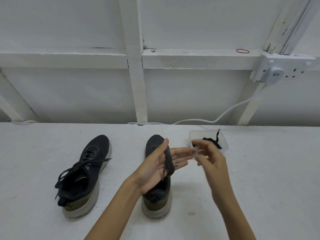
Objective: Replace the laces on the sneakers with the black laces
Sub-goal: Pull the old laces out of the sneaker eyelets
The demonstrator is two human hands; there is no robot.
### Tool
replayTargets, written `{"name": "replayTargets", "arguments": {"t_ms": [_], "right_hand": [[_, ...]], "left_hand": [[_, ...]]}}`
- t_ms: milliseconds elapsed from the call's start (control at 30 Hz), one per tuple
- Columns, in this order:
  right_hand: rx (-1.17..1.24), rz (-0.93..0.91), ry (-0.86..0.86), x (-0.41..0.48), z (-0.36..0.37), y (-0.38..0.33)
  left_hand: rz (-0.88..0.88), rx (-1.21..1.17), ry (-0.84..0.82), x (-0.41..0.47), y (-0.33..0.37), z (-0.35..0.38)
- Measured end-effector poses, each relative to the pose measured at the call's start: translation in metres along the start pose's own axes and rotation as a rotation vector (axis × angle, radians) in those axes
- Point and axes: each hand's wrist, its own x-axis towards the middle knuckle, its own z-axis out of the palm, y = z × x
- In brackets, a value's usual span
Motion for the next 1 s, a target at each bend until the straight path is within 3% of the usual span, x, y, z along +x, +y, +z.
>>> {"name": "replayTargets", "arguments": {"t_ms": [67, 167, 233, 567, 833, 1000], "right_hand": [[0.146, 0.15, -0.14, 0.008, -0.014, -0.005], [0.244, 0.316, -0.568, 0.011, -0.024, -0.005], [0.281, 0.364, -0.672, 0.008, -0.026, -0.002], [0.281, 0.246, -0.686, -0.001, -0.038, 0.001], [0.176, 0.09, -0.306, -0.005, -0.052, 0.007], [0.135, 0.117, -0.257, -0.01, -0.074, 0.013]], "left_hand": [[-0.046, 0.04, -0.033, -0.003, 0.001, 0.008], [-0.107, 0.123, -0.16, -0.006, 0.003, 0.021], [-0.143, 0.172, -0.232, -0.007, 0.005, 0.026], [-0.185, 0.286, -0.149, 0.005, -0.006, 0.047], [-0.052, 0.198, 0.265, 0.041, -0.038, 0.071], [0.046, 0.236, 0.361, 0.059, -0.062, 0.091]]}}
